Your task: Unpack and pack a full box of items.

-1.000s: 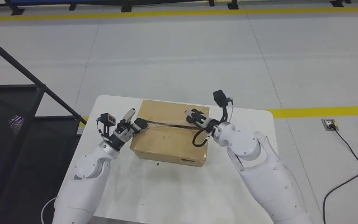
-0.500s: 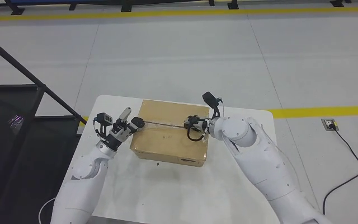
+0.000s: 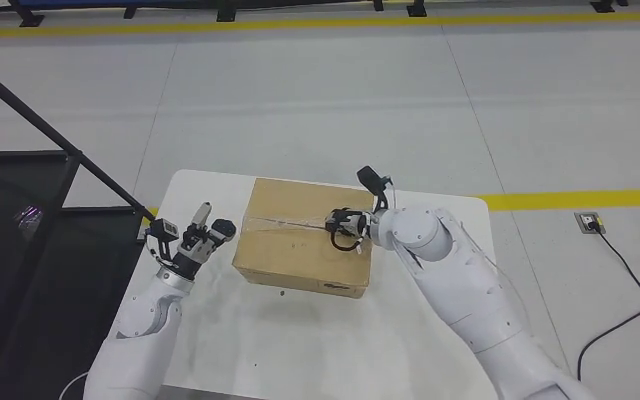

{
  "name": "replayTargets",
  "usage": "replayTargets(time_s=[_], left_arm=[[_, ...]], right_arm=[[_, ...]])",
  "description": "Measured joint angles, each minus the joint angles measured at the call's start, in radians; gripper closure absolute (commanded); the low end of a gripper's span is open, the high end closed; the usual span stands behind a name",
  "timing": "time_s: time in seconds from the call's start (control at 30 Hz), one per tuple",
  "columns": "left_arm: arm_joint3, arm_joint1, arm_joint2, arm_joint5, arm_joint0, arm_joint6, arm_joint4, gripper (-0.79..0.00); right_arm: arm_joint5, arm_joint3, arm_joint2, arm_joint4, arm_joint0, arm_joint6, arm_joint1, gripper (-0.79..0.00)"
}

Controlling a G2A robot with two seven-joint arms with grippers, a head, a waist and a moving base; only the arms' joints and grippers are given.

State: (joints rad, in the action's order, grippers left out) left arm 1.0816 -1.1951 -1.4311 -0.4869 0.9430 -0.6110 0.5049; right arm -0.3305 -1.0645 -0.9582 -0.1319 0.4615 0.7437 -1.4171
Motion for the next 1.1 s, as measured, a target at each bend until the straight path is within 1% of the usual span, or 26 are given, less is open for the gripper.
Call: replayTargets(time_s=[0.17, 0.47, 0.6, 0.7, 0.9, 1.1], left_arm=[[-0.003, -0.007, 0.033, 0.001, 0.000, -0.014, -0.005, -0.785], [-0.004, -0.020, 0.074, -0.004, -0.003, -0.025, 0.007, -0.785], [0.001, -0.023, 0.083, -0.009, 0.002, -0.027, 0.010, -0.785], [0.005, -0.024, 0.085, -0.011, 0.008, -0.031, 0.018, -0.785], [0.011, -0.026, 0.084, -0.015, 0.020, -0.038, 0.031, -0.785], [0.013, -0.027, 0.081, -0.017, 0.027, -0.043, 0.035, -0.785]], right_arm=[[0.016, 0.031, 0.022, 0.033, -0.011, -0.027, -0.017, 0.000], [0.055, 0.105, 0.101, 0.095, -0.052, -0.083, -0.069, 0.000], [0.075, 0.142, 0.144, 0.121, -0.077, -0.120, -0.100, 0.000], [0.091, 0.177, 0.190, 0.140, -0.101, -0.139, -0.132, 0.000], [0.121, 0.263, 0.267, 0.185, -0.150, -0.156, -0.198, 0.000], [0.170, 0.347, 0.310, 0.213, -0.184, -0.164, -0.252, 0.000]])
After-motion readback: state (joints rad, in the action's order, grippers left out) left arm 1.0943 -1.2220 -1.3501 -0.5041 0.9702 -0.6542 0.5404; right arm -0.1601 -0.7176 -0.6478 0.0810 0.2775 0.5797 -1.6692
